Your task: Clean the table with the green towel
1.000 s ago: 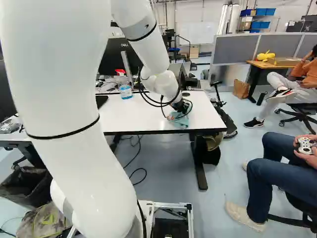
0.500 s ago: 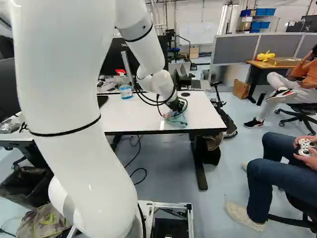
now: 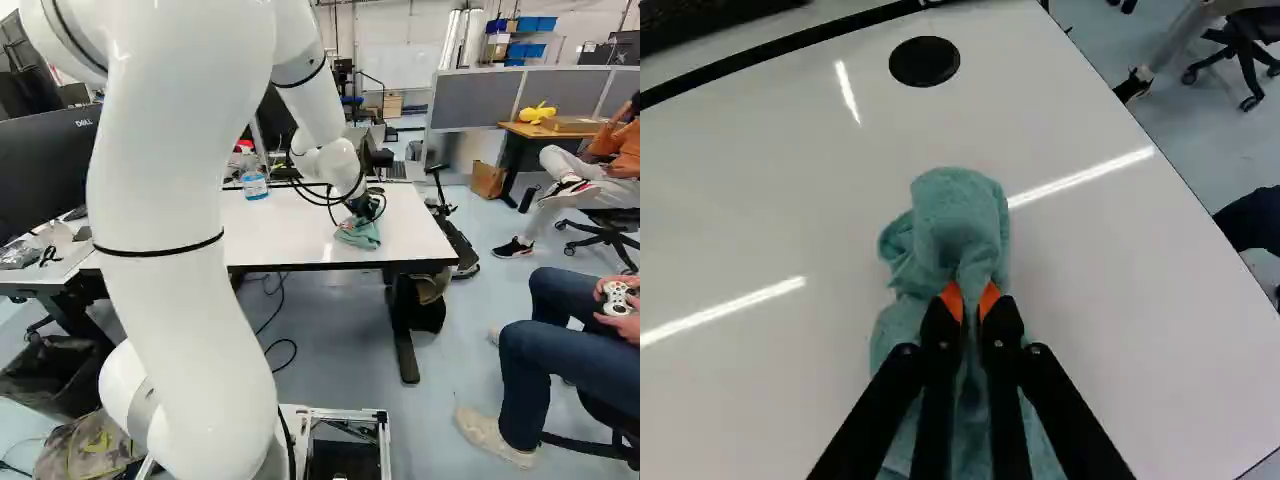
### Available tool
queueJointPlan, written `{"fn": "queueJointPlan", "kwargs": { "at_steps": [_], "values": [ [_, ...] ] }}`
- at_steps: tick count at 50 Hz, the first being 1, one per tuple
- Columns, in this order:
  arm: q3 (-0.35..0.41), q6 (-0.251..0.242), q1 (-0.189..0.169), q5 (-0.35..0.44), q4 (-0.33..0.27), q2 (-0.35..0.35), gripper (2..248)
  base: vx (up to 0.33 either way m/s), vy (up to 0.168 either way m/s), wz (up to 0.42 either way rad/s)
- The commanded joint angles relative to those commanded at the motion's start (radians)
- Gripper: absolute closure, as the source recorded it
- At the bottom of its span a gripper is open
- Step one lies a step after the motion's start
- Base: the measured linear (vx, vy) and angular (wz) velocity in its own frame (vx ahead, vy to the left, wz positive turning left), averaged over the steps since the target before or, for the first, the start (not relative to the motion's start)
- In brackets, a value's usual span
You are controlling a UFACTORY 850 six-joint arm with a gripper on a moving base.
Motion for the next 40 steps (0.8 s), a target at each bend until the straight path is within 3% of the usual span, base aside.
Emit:
{"fn": "queueJointPlan", "kwargs": {
  "at_steps": [23,40],
  "values": [
    [-0.079,0.000,-0.056,0.000,0.000,-0.064,212,0.000,0.000,0.000],
    [-0.056,0.000,-0.101,0.000,0.000,-0.045,212,0.000,0.000,0.000]
  ]
}}
